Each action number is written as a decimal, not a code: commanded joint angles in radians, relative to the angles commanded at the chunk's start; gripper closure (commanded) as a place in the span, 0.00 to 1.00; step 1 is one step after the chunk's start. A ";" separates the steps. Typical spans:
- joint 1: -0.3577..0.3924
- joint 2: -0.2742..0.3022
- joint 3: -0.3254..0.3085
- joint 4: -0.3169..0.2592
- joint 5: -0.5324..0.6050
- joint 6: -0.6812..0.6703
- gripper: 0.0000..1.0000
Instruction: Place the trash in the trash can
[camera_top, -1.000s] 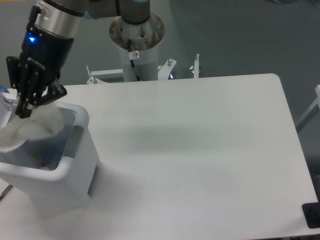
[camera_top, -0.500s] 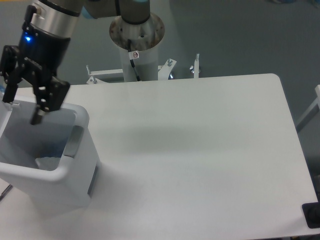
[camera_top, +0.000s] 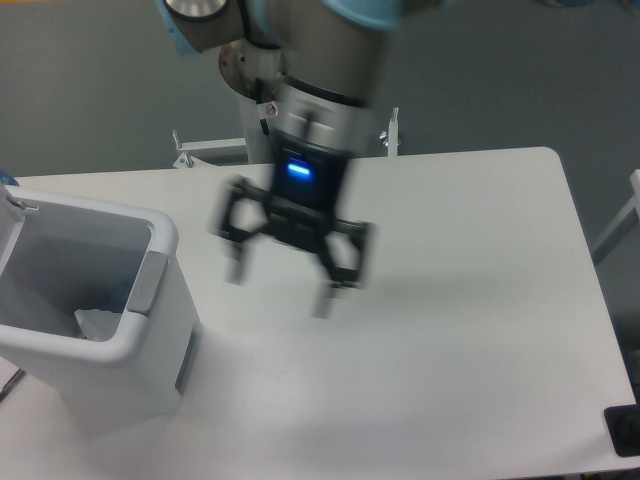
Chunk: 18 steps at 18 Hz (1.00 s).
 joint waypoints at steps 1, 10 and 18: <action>0.028 -0.017 0.000 0.000 0.008 0.038 0.00; 0.158 -0.100 -0.001 0.005 0.261 0.297 0.00; 0.157 -0.141 -0.012 0.005 0.319 0.416 0.00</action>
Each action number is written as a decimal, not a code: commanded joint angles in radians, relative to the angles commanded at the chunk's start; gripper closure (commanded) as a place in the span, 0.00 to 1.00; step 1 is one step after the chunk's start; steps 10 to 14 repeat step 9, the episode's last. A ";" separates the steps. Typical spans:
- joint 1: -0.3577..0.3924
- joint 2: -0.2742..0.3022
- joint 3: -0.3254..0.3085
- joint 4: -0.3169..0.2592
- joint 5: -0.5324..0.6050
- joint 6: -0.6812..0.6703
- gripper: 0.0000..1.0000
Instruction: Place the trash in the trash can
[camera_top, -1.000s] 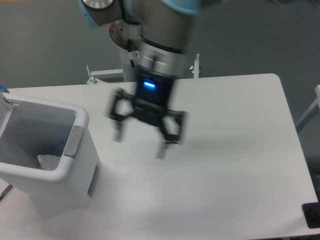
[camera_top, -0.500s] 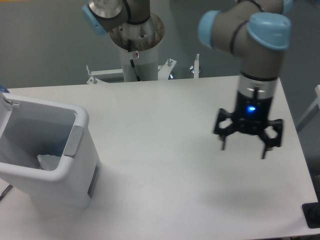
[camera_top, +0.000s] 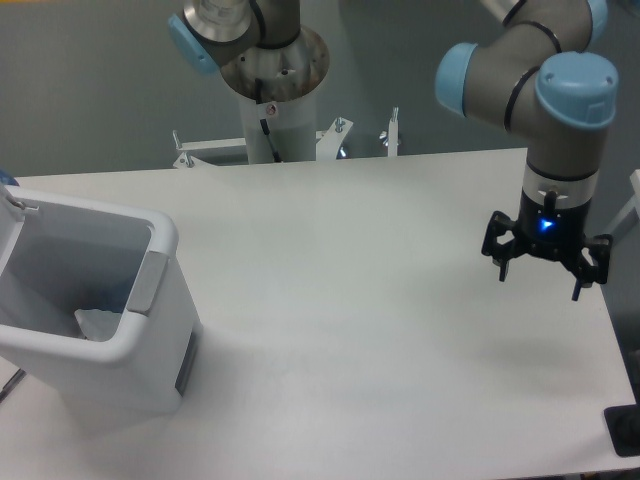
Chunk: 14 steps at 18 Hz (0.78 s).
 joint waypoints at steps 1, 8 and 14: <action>-0.002 0.000 -0.003 0.000 0.012 0.000 0.00; -0.003 -0.008 -0.008 0.003 0.048 -0.003 0.00; -0.003 -0.008 -0.009 0.005 0.048 -0.003 0.00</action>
